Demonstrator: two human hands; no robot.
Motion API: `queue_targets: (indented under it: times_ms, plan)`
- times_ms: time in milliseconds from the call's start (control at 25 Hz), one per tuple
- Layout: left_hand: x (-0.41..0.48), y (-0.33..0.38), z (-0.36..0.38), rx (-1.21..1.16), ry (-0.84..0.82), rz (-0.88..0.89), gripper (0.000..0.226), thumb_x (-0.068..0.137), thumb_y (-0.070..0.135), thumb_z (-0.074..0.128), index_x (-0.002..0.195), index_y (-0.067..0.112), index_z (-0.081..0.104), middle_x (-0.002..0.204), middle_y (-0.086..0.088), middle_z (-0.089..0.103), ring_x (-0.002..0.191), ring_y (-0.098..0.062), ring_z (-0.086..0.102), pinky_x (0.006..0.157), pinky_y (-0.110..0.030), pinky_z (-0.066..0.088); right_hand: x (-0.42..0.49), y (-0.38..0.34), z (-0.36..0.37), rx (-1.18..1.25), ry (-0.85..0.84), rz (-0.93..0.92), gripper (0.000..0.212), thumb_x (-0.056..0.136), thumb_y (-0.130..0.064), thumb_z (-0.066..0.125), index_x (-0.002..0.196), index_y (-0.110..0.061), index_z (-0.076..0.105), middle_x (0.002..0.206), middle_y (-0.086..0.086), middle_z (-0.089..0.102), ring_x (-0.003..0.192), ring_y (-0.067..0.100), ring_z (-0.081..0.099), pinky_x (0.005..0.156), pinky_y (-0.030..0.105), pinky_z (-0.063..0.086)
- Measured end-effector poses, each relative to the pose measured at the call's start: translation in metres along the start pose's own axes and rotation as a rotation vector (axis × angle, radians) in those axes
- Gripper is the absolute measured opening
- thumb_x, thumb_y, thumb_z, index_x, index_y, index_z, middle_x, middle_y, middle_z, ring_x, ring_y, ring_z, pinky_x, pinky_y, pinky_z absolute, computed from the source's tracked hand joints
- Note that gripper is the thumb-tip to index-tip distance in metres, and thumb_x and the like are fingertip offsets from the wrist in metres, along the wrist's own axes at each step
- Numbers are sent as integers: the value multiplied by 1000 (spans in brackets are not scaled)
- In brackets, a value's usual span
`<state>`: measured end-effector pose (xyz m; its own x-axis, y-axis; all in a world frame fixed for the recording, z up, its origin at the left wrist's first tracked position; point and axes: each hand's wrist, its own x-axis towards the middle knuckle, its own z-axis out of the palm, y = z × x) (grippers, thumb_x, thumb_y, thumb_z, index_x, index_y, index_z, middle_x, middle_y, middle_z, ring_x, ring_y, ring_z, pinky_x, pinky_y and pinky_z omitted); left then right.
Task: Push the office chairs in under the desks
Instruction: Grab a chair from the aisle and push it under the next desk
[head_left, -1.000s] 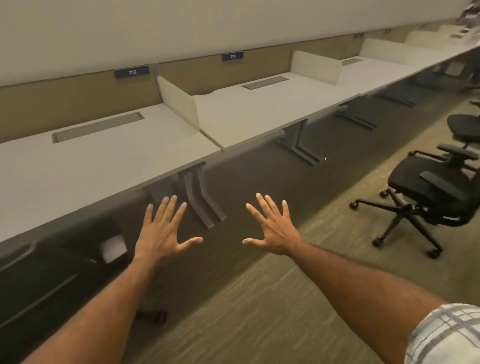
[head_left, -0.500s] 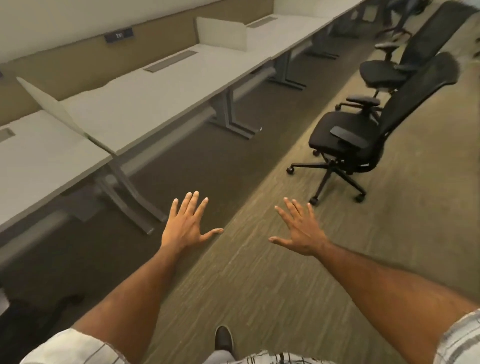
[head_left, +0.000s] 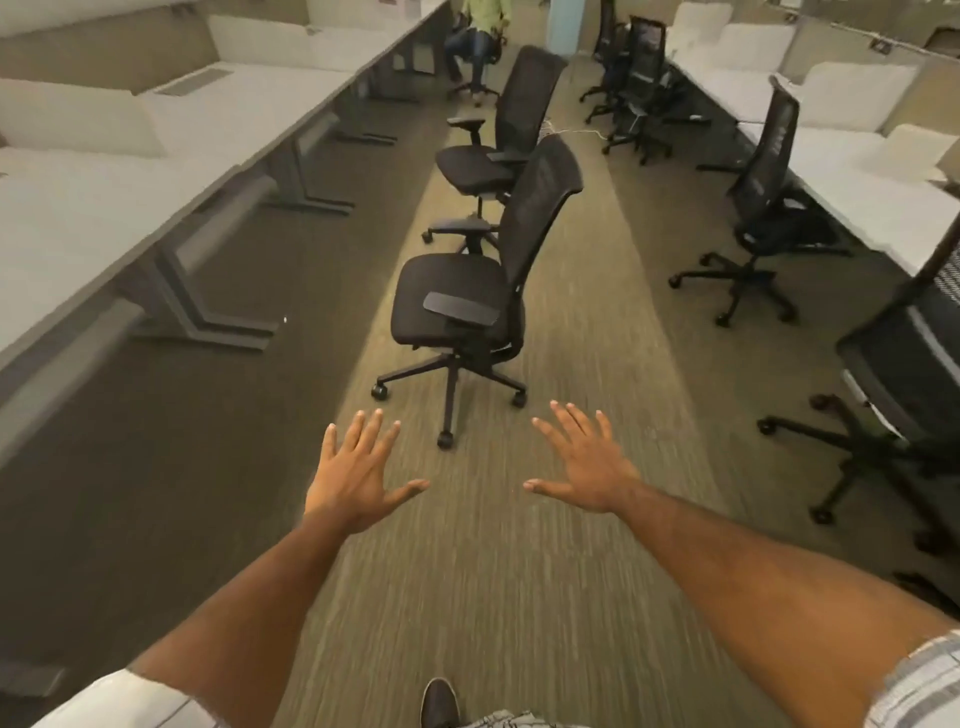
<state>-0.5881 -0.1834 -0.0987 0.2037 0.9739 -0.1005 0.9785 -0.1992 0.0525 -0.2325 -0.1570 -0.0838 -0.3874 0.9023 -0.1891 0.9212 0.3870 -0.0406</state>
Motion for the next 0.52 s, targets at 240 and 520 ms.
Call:
queue_targets:
  times_ms: [240,520]
  plan:
    - [154,47,-26,-2,-2,220,112,77,97,2,163,26,11,172,-8,3,158,-32,-5,123,-62,-2,41,92,-41,48,78,223,106,80,-91,27,163,-27,7,171,10,-3,157,27,-6,124,57,-4]
    - [299,131,-25,97,-18,335,120,72,100,1,164,23,10,173,-5,1,159,-26,-5,124,-60,-4,89,223,-32,87,66,302,120,66,-99,4,163,-28,5,171,9,-1,157,26,-4,124,55,-4]
